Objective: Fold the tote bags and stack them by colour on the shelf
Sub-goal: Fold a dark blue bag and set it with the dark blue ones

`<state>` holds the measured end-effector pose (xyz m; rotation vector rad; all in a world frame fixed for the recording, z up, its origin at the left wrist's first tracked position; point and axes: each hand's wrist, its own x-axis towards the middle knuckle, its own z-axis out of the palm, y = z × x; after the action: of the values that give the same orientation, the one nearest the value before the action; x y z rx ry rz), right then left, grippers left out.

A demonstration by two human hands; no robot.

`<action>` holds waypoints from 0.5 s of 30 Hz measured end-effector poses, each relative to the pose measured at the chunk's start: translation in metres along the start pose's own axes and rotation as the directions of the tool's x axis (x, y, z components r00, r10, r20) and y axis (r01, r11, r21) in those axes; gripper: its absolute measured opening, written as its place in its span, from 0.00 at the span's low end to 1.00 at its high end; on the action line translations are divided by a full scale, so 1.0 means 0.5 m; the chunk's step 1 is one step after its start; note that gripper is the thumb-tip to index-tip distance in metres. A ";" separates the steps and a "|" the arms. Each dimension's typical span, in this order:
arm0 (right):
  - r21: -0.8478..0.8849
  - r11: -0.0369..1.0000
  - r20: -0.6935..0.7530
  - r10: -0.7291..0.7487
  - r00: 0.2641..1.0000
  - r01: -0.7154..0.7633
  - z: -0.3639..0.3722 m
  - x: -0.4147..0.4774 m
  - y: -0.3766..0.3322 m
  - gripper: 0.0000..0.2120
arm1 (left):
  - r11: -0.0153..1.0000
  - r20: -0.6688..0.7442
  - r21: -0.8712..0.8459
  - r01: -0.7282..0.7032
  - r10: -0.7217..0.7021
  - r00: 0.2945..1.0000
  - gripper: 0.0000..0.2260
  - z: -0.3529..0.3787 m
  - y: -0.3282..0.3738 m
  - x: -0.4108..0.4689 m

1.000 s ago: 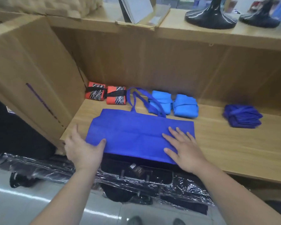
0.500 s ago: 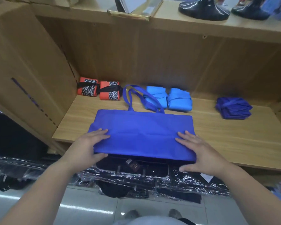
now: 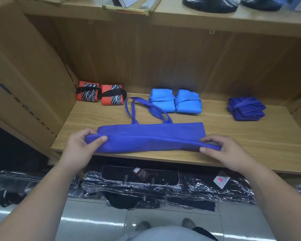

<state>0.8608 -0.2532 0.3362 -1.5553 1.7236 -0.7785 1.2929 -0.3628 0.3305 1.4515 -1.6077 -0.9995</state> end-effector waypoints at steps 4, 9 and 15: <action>0.083 0.995 -0.085 0.068 0.994 -0.061 -0.006 0.024 -0.004 0.16 | 1.000 -0.101 0.008 0.029 -0.028 0.994 0.11 0.022 -0.002 0.018; 0.050 0.986 -0.241 0.168 0.956 -0.160 0.013 0.064 0.011 0.19 | 0.991 -0.175 0.100 0.090 -0.071 0.982 0.11 0.041 -0.009 0.020; -0.103 0.967 -0.405 0.173 0.898 -0.233 0.038 0.105 -0.004 0.18 | 0.951 -0.243 0.299 0.084 -0.010 0.970 0.12 0.057 -0.015 0.041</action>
<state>0.8741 -0.3054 0.3217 -1.3436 2.2441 -0.9178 1.2684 -0.3818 0.3119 1.7529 -1.6046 -0.5862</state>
